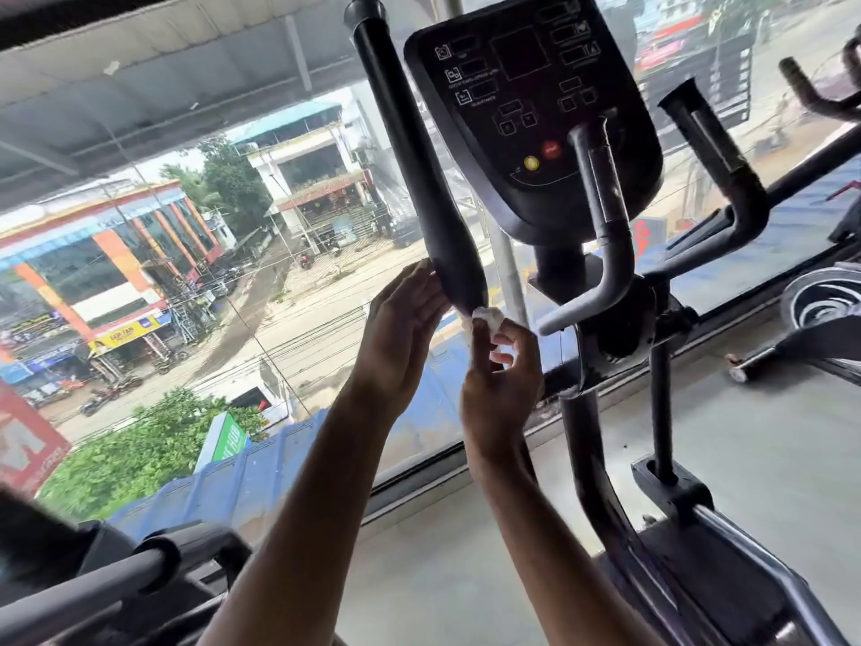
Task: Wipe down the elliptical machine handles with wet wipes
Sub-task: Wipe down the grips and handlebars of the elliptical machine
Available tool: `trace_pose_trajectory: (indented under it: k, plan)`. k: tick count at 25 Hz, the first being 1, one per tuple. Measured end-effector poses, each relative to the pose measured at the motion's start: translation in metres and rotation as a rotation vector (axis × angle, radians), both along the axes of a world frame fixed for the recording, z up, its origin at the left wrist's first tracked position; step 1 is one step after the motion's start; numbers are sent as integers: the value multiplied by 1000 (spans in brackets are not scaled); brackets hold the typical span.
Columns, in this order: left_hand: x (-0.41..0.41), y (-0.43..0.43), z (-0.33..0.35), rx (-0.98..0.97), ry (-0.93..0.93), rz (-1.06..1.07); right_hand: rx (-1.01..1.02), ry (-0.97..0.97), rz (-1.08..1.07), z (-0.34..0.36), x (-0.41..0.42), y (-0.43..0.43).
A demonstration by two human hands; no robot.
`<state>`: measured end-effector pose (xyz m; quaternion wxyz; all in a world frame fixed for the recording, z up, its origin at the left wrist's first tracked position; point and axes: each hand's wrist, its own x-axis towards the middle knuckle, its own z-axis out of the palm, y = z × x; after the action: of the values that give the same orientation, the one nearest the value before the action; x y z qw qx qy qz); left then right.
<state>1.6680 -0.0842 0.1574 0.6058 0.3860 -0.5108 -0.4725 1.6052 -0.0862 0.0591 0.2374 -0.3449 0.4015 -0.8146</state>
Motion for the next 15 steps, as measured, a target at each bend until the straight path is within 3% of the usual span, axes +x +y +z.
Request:
trace_pose_trajectory:
  k: [2, 4, 7, 12, 15]
  plan:
    - [-2, 3, -1, -22, -43, -8, 78, -168, 103, -4, 7, 3]
    - [-3, 4, -1, -32, -82, -8, -23, -293, 159, 8, 9, 10]
    - [-2, 5, 2, -47, -102, -34, -111, -338, 160, 28, 8, 12]
    - [0, 5, -1, -84, -80, -48, 81, -455, 210, 5, 10, -5]
    - [0, 1, -9, -153, -131, -41, 72, -543, 258, 2, 9, -9]
